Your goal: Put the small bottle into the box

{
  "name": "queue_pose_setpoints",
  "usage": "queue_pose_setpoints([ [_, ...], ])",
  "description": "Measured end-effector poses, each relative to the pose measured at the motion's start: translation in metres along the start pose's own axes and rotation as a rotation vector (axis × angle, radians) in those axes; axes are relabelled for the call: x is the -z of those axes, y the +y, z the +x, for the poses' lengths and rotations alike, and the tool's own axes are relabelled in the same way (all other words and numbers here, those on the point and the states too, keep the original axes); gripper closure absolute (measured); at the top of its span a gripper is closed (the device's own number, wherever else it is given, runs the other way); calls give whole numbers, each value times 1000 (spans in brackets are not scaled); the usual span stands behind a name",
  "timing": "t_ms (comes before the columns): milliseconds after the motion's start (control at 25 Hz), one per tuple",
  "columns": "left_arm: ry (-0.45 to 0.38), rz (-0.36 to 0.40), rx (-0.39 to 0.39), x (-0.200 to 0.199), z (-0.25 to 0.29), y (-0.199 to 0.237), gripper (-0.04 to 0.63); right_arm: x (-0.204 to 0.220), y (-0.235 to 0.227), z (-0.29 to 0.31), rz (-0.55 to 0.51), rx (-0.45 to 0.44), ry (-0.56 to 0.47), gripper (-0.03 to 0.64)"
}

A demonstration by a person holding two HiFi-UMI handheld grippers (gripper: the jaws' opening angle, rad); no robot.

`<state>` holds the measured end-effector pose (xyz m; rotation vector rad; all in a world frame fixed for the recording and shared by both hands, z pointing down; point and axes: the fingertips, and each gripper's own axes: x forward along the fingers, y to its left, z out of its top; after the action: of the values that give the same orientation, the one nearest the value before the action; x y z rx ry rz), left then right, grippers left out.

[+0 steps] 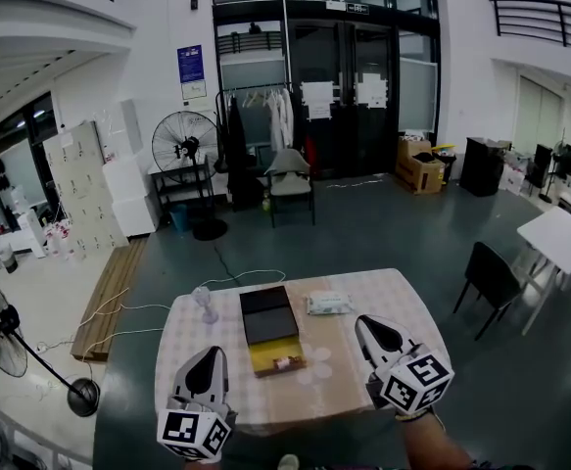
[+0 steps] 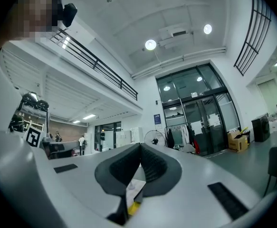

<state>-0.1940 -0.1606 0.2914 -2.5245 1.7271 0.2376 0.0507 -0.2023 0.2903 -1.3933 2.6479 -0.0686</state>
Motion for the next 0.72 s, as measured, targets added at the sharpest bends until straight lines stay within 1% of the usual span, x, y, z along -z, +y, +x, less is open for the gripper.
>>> queue_pose_setpoints([
  [200,13,6,7,11,0,3,572,9,2,6,-2,0,12,616],
  [480,25,13,11,10,2,3,572,12,3,10,-7,9,21,617],
  [720,22,4,19,18,6,4,572,15,-2,12,-4,9,23,618],
])
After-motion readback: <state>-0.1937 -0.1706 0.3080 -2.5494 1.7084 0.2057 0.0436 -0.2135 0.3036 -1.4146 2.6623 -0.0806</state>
